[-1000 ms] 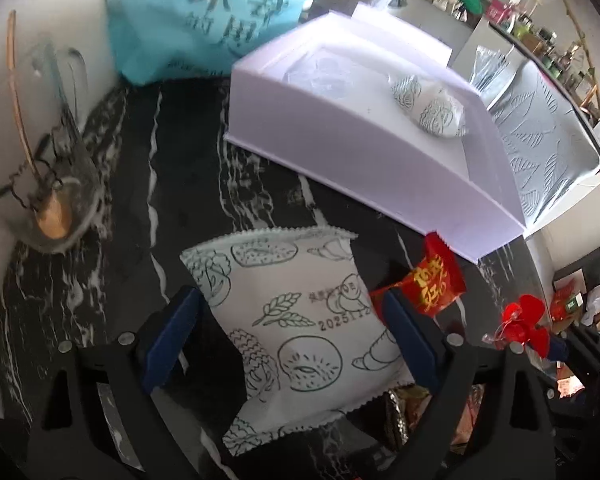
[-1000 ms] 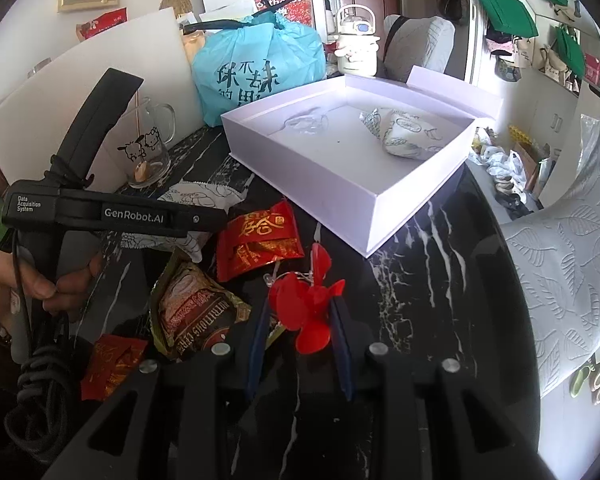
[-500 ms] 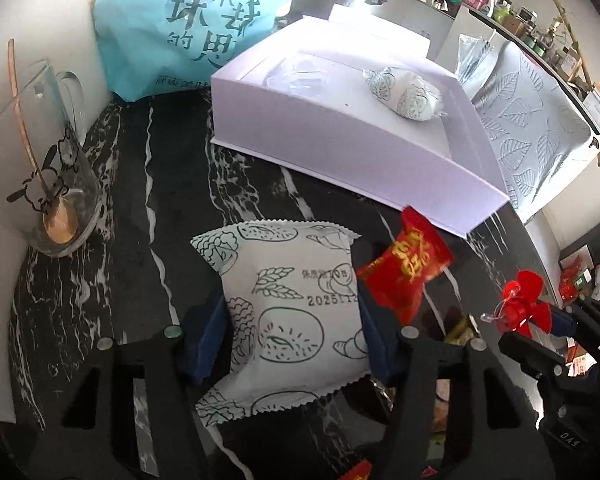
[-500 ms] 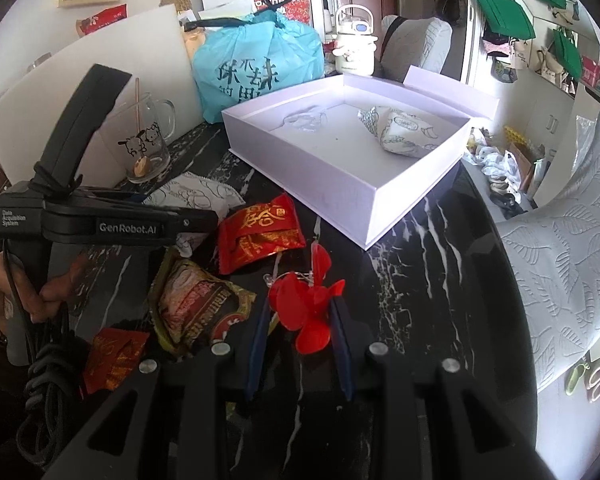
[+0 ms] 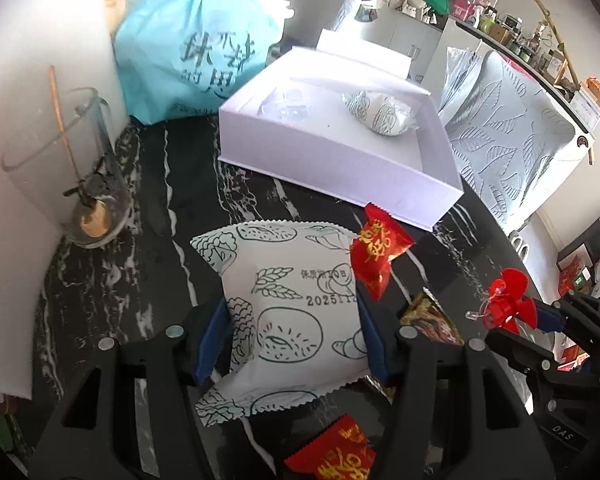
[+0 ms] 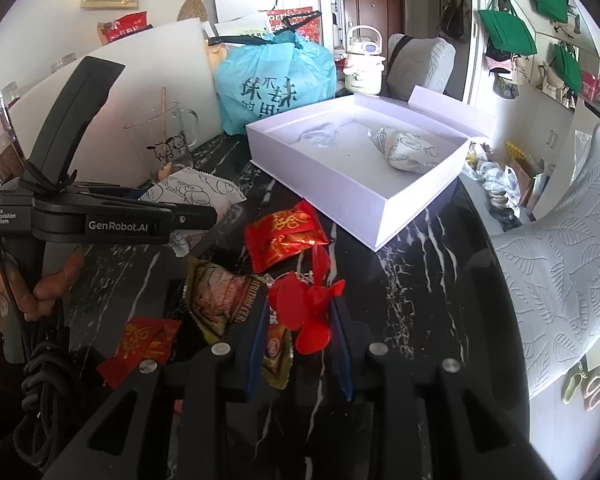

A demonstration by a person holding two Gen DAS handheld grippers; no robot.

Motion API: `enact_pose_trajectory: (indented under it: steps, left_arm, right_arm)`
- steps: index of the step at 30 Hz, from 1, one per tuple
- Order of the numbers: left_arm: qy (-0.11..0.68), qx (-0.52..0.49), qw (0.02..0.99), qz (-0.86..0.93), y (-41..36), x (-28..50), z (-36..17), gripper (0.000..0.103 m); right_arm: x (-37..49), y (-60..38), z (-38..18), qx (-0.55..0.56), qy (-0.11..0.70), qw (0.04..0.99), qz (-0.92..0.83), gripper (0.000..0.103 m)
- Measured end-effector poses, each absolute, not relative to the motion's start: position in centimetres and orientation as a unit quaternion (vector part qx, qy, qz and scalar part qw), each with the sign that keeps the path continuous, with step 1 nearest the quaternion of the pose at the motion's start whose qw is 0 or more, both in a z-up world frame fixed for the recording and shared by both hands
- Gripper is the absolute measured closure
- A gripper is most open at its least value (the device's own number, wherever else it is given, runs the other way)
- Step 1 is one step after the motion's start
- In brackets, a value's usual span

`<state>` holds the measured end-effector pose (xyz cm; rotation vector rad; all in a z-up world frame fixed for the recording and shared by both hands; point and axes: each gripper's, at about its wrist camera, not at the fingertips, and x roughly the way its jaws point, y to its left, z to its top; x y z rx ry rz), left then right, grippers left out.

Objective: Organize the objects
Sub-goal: 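Carry the red fan toy and white pouch with both grippers over the white box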

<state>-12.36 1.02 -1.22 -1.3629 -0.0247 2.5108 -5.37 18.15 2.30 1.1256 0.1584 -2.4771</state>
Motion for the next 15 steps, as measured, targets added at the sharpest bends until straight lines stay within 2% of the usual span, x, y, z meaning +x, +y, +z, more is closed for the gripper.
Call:
enact_pose_trajectory:
  steps: [15]
  left_arm:
    - [0.02,-0.437,0.145,0.888,1.3,-10.0,2.2,0.046]
  right_arm:
    - [-4.9,17.8,5.5,0.37,0.073,0.206,-0.903,0.073]
